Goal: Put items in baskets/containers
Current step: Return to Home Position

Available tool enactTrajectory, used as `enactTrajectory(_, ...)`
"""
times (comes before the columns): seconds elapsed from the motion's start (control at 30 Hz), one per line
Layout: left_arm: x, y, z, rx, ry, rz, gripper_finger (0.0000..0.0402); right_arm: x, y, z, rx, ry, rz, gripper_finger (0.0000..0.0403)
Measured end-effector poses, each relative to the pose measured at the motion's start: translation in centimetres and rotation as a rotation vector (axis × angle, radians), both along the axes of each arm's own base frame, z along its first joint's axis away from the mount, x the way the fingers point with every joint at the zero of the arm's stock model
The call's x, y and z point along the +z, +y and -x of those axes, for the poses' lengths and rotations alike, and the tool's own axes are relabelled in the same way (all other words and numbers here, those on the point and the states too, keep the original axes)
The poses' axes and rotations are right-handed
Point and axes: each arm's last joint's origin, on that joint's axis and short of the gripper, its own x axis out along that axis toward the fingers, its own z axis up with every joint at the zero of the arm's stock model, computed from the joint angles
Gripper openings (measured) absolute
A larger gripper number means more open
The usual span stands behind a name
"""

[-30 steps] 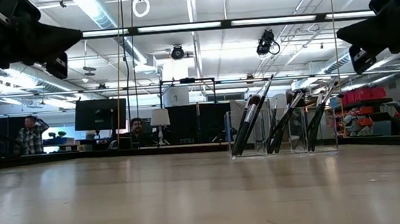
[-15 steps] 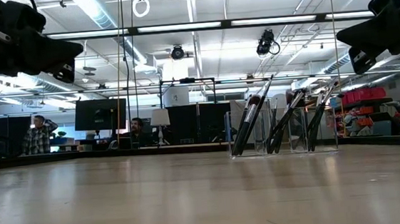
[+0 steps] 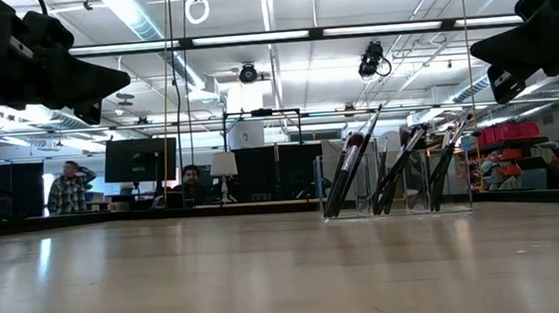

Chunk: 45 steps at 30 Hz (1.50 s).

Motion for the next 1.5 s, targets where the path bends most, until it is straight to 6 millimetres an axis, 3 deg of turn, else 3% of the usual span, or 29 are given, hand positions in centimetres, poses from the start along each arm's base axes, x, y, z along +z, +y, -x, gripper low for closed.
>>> enactTrajectory(0.43,0.03,0.0,0.0,-0.001,-0.003,0.0,0.003,0.78,-0.1,0.26,-0.013,-0.086,-0.002,0.0013)
enactTrajectory(0.63,0.03,0.0,0.0,-0.001,-0.003,0.0,0.003,0.19,-0.09,0.23,-0.018,-0.035,0.128,0.0013)
enactTrajectory(1.5,0.01,0.0,0.0,-0.001,-0.002,0.0,0.003,0.3,-0.12,0.15,-0.025,-0.043,0.131,0.0013)
